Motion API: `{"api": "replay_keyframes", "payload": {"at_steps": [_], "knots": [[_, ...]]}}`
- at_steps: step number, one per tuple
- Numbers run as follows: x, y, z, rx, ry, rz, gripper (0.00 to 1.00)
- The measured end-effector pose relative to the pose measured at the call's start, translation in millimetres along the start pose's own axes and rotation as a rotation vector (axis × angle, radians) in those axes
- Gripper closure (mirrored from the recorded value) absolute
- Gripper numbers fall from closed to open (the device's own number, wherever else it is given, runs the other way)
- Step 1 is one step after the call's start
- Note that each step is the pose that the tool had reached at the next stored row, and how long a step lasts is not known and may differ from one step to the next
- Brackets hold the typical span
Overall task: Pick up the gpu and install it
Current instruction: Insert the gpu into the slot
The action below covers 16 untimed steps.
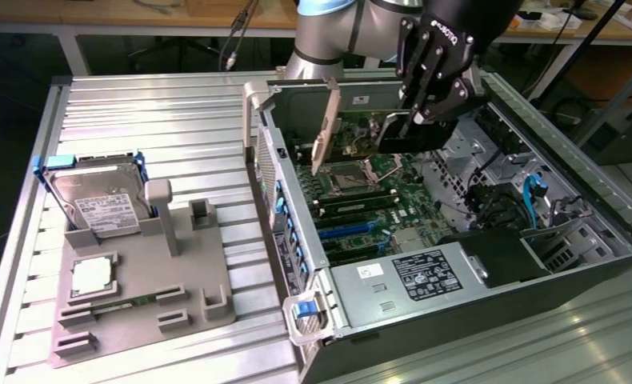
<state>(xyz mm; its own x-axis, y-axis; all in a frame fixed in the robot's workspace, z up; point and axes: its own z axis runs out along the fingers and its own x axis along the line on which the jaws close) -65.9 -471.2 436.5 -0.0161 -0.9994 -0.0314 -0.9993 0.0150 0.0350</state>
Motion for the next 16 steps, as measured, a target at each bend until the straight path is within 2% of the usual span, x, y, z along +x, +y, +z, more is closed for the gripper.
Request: {"api": "replay_keyframes", "payload": {"at_steps": [2, 3, 11, 16], "knots": [[-0.6, -0.9, 1.1, 0.0089, -0.0001, -0.001, 0.73], [-0.7, -1.1, 1.5, 0.0113, -0.0003, -0.001, 0.73], [-0.7, -1.1, 1.6, 0.0116, -0.0003, -0.001, 0.73], [-1.4, -1.2, 5.7, 0.0116, -0.0002, -0.001, 0.73]]}}
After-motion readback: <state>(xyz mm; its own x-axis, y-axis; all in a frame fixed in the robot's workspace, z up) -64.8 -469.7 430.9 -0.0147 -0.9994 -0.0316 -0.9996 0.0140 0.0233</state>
